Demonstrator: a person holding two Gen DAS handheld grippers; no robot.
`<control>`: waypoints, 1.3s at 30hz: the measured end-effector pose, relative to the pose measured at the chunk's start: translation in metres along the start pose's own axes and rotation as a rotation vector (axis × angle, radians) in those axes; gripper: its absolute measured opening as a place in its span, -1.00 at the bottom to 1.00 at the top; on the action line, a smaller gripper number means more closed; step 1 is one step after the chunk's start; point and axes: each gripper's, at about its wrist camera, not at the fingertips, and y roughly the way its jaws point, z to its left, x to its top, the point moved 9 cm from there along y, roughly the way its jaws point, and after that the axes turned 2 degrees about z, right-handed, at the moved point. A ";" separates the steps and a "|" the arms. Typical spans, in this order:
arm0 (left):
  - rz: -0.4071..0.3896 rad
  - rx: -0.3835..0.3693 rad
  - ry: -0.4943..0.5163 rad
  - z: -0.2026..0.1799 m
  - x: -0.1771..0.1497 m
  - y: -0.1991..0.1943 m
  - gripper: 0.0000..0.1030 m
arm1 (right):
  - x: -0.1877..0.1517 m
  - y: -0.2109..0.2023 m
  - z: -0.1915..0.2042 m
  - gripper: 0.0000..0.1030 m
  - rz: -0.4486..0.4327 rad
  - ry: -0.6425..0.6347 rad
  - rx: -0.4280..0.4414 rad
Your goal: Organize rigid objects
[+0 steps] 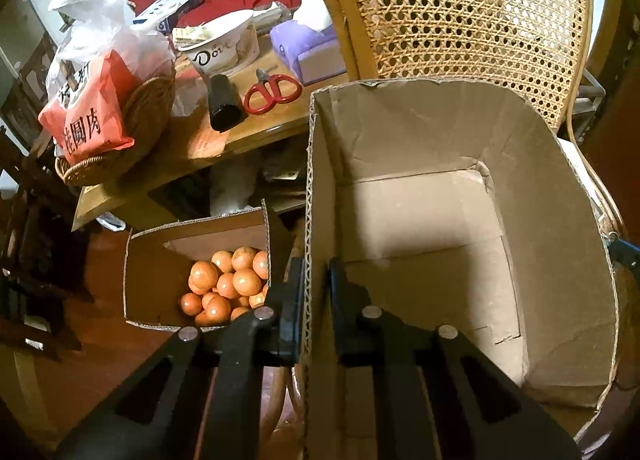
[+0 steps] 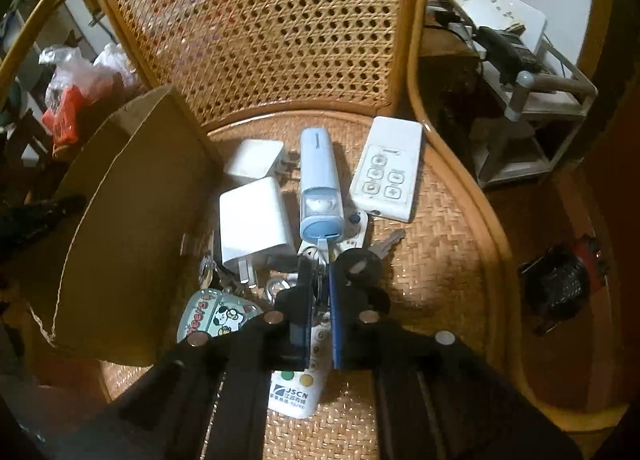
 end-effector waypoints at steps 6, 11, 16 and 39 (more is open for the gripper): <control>-0.002 -0.004 -0.010 -0.001 0.000 -0.002 -0.80 | 0.005 -0.014 0.005 -0.89 -0.053 0.042 0.065; -0.001 -0.008 -0.011 -0.001 -0.001 -0.002 -0.80 | 0.011 -0.037 0.014 -0.89 -0.129 0.040 0.120; 0.004 -0.019 -0.019 0.001 0.000 -0.001 -0.81 | 0.021 -0.069 0.030 -0.89 -0.249 0.013 0.190; -0.013 -0.042 -0.030 -0.001 0.001 -0.006 -0.81 | 0.046 -0.144 0.156 -0.88 -0.500 -0.125 0.536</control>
